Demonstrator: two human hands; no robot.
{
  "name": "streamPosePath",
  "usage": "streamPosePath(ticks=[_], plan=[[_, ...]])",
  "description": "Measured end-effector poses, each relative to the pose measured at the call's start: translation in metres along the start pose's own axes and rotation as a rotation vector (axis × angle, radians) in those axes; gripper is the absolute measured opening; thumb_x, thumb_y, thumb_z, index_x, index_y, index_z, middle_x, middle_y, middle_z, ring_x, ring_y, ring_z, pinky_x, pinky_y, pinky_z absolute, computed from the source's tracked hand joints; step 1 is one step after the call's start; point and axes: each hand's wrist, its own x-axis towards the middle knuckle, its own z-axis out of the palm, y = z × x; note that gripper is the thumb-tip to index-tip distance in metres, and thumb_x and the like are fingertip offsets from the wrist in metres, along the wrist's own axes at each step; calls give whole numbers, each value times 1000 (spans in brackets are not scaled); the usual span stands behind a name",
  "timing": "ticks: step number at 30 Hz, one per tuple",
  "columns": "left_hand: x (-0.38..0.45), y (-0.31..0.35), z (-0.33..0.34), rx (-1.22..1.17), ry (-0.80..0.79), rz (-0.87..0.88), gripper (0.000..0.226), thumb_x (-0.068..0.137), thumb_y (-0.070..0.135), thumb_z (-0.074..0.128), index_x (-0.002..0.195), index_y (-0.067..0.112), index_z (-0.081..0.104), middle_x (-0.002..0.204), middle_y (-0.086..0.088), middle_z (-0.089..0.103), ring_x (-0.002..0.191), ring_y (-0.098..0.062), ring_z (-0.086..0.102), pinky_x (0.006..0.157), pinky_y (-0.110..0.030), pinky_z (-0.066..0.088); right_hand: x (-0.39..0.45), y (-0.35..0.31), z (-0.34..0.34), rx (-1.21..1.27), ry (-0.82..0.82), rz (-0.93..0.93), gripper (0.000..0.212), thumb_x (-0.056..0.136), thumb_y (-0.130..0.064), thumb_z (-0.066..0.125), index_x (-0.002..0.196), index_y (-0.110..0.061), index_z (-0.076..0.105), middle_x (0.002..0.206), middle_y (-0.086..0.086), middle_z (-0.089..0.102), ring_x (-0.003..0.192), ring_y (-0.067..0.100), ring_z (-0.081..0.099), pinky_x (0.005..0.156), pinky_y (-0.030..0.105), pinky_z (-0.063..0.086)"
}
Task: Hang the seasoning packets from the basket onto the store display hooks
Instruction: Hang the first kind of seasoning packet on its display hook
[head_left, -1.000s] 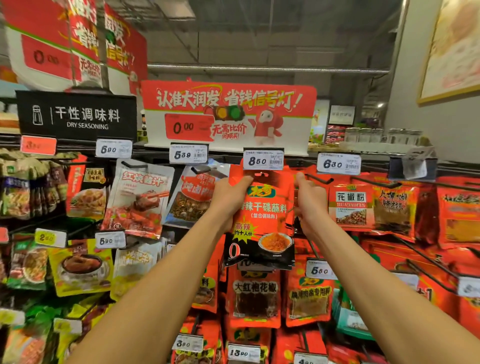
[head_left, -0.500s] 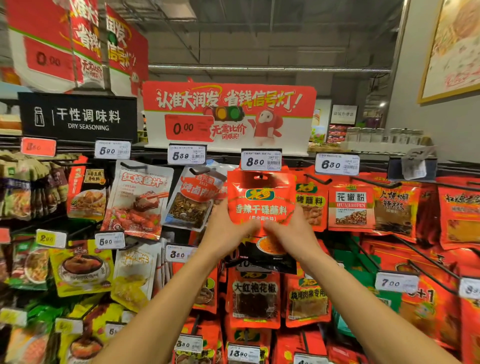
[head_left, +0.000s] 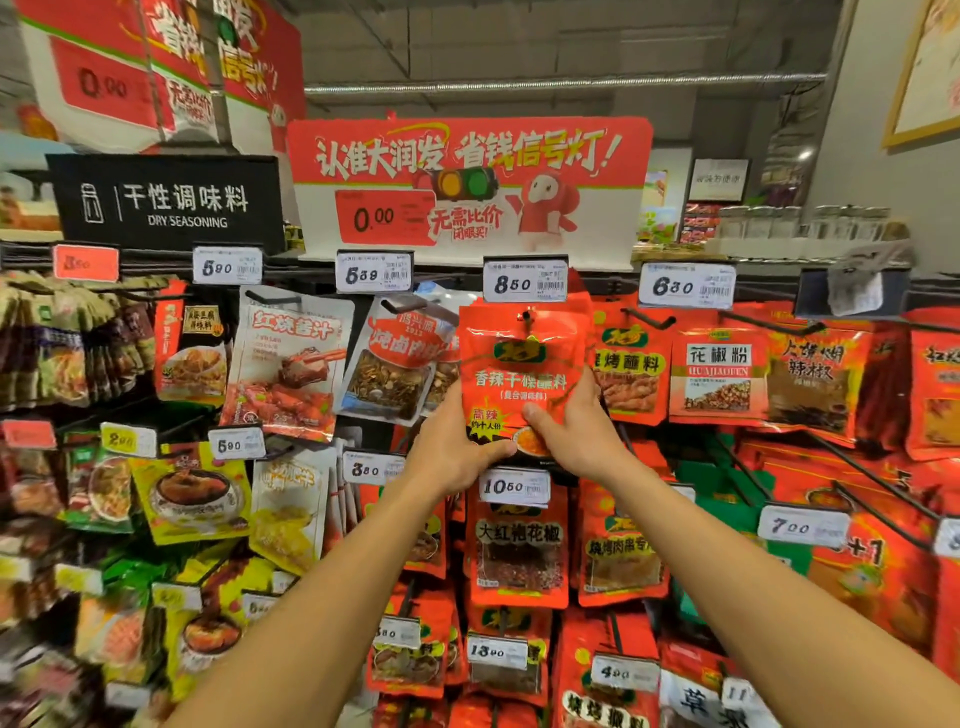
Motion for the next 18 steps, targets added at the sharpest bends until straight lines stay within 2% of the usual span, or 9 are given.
streamPosePath(ticks=[2,4,6,8,10,12,13,15,18], plan=[[-8,2,-2,-8,11,-2,86,70,48,87,139,36,38,116,17,64,107,-12,62,89,-31,52,-7,0,-8,35,-5,12,91,94,-52,62,158,-11,11,156,10,41,141,31,42,113,44,38],[-17,8,-6,-17,78,26,76,73,47,85,136,34,43,108,31,55,102,-3,55,81,-15,42,-15,0,-19,125,37,49,74,94,-56,59,152,-18,32,138,-2,58,127,25,56,103,41,46],[-26,17,-12,-45,196,56,67,83,43,79,140,27,48,113,31,46,108,0,46,89,-18,36,-23,2,-30,262,89,102,58,97,-52,57,142,-17,50,132,-2,61,121,21,60,100,42,51],[-34,29,-17,-72,301,58,55,91,37,71,140,21,54,119,21,49,111,-2,49,93,-27,40,-31,4,-40,414,112,155,30,100,-40,57,119,-17,64,127,4,67,110,20,67,93,44,58],[-42,43,-18,-110,300,10,39,95,33,65,132,21,64,120,15,64,107,-4,61,94,-29,49,-42,6,-52,541,126,186,14,102,-28,58,100,-20,69,113,7,73,97,20,72,81,39,62],[-53,58,-14,-253,194,-71,20,99,28,61,111,19,74,104,6,75,93,-10,71,87,-31,56,-55,9,-65,641,135,204,13,101,-19,58,98,-16,70,98,10,76,82,23,75,67,33,62],[-60,65,-8,-364,128,-113,18,100,25,59,101,17,75,93,2,78,84,-12,73,81,-30,58,-63,13,-72,680,126,212,13,101,-16,58,97,-12,70,88,10,76,73,23,74,60,30,60],[-76,73,7,-533,32,-195,20,103,20,55,95,14,73,83,-3,78,71,-14,73,70,-29,58,-83,25,-82,726,92,226,17,101,-11,55,92,-9,68,72,8,74,58,21,71,48,25,56],[-104,72,45,-634,-18,-327,24,104,18,50,95,12,72,80,-5,77,67,-15,72,63,-25,57,-122,63,-87,756,25,274,21,101,-8,51,84,-6,65,63,8,70,49,18,66,42,22,51]])
